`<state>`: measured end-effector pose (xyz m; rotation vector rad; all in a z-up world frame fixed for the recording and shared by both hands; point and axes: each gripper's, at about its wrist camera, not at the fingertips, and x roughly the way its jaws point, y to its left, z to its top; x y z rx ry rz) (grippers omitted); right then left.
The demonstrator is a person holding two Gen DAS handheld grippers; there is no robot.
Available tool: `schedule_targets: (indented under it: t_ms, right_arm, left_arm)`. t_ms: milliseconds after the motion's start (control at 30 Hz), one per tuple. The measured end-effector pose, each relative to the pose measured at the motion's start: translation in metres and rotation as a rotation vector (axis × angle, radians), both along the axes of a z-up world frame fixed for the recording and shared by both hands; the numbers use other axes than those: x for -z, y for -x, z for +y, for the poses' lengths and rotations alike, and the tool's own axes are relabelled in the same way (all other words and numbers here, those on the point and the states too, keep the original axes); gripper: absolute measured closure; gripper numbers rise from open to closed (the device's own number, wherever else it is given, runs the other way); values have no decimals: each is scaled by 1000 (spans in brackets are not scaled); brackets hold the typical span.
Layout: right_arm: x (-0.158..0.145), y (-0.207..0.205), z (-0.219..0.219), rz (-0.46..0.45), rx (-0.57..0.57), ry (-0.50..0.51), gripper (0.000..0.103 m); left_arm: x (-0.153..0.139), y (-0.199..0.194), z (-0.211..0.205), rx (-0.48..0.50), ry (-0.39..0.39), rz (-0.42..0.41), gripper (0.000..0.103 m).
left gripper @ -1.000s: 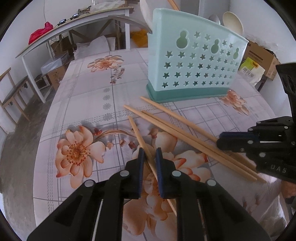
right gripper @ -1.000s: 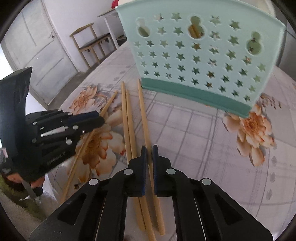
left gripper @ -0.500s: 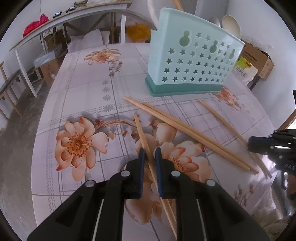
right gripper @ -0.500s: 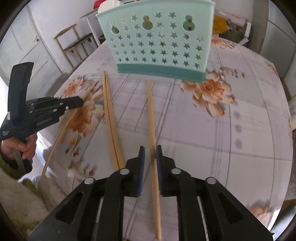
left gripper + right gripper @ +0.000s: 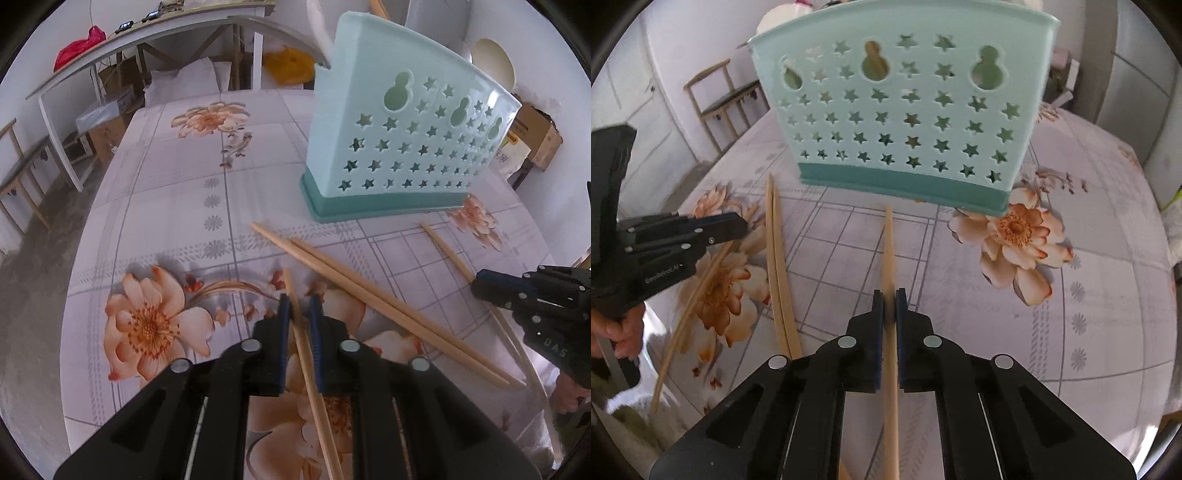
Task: Organize utensils
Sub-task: 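Close the left gripper on a wooden chopstick while the right gripper grasps another chopstick, then lift the chopstick with the left gripper and drop it into the green holder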
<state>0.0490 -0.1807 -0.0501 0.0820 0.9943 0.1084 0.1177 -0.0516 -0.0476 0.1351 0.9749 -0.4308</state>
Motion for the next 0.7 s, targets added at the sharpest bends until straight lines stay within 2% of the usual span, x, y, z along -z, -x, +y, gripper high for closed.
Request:
schedule_targets:
  t_ms: [133, 300, 467, 633, 700]
  right_arm:
    - [-9, 13, -12, -31, 30, -47, 98]
    - [-26, 32, -25, -87, 70, -118, 99]
    - [-43, 44, -29, -140, 86, -177, 99]
    - [-49, 51, -28, -172, 87, -207, 99]
    - [-49, 50, -26, -180, 89, -213, 99]
  left_arm:
    - [-1, -2, 8, -18, 25, 17, 98]
    - [-16, 10, 27, -49, 61, -18, 98]
    - [-49, 25, 48, -73, 178, -66, 98]
    - [-93, 43, 63, -71, 293, -160, 98]
    - [-107, 48, 63, -67, 310, -191, 98]
